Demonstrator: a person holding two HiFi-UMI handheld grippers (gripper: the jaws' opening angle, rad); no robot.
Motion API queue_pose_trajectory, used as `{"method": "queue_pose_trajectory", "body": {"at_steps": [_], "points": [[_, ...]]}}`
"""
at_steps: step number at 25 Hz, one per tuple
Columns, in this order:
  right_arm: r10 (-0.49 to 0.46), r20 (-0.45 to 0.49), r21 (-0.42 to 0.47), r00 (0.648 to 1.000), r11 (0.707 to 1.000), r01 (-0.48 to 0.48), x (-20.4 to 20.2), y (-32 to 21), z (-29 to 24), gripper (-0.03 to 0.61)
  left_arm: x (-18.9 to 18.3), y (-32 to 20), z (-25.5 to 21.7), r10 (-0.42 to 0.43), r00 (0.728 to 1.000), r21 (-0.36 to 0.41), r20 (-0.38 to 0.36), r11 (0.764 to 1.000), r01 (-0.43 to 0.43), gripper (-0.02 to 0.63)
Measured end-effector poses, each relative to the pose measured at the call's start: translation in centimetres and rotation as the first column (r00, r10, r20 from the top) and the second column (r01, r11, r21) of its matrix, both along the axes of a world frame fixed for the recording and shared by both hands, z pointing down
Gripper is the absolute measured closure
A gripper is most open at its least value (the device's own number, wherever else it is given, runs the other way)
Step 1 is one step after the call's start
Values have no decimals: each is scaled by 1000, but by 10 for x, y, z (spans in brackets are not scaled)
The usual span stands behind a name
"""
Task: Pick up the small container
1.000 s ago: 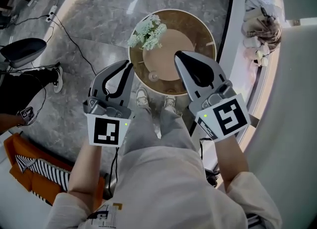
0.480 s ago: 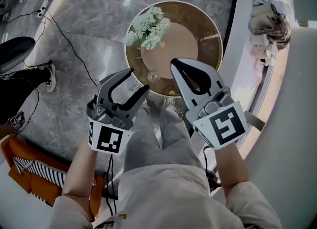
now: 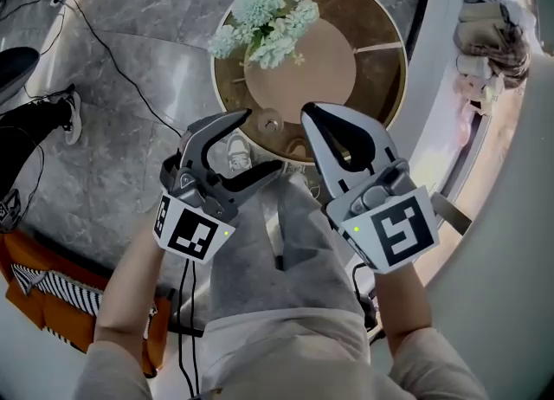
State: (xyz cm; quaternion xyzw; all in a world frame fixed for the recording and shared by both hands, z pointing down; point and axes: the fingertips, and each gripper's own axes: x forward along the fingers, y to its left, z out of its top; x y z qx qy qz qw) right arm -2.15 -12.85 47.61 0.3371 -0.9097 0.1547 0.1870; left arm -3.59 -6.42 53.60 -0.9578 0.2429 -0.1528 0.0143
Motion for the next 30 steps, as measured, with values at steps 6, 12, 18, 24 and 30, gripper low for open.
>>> {"method": "queue_pose_trajectory", "body": {"at_steps": [6,12,18,24,30], "points": [[25,6,-53,1000,998,-25,-5,3,42,571,10,5,55,39,999,-14,12,999,-39,244],[8,-19,-87,1000,996,-9,-5,10,89,571,21,15,134,83,993,-18,89,996,-82,195],[-31,-64,-129,997,991,23,5,23,134,571,33,26,192,103,989,-79,102,992,-95,189],[-40,-80,-150,996,988,28,6,31,168,571,40,25,240,75,991,-120,109,991,-62,189],[-51,-81,-167,995,985,37,7,39,198,571,48,29,279,77,989,-144,123,988,-59,189]]}}
